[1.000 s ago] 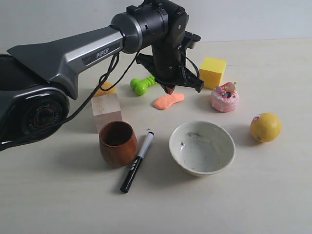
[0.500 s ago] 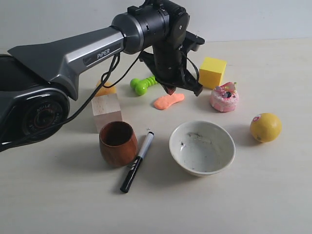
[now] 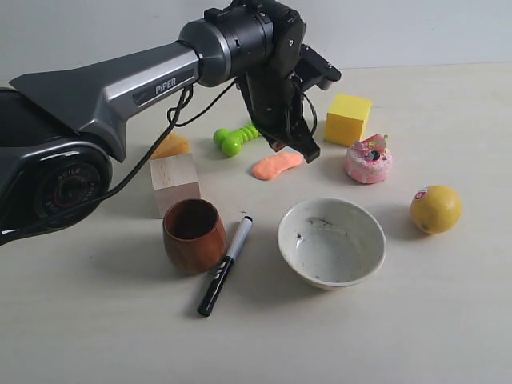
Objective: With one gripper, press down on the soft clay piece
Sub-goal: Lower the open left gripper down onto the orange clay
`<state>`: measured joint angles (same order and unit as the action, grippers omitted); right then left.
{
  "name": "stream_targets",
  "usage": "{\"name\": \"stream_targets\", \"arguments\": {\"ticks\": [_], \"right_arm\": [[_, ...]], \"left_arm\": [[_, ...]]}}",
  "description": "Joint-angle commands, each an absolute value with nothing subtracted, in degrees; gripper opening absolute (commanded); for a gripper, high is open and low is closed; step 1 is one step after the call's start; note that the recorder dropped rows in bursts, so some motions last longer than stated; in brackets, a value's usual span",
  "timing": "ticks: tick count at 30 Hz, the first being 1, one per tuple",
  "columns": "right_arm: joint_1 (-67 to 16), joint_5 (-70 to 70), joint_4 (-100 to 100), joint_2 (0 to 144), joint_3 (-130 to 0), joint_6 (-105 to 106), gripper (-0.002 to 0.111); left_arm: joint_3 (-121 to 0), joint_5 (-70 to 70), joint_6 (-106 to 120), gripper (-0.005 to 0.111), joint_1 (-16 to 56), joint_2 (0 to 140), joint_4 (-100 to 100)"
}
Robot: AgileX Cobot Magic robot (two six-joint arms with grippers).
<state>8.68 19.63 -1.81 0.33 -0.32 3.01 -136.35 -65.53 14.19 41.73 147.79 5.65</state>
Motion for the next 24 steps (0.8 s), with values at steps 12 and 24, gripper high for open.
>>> {"name": "stream_targets", "arguments": {"ticks": [12, 24], "right_arm": [[8.67, 19.38, -1.57, 0.0, 0.0, 2.96, 0.0], [8.67, 19.38, -1.57, 0.0, 0.0, 2.96, 0.0]], "left_arm": [[-136.61, -64.11, 18.1, 0.0, 40.33, 149.5, 4.32], [-136.61, -64.49, 20.68, 0.0, 39.82, 149.5, 1.65]]}}
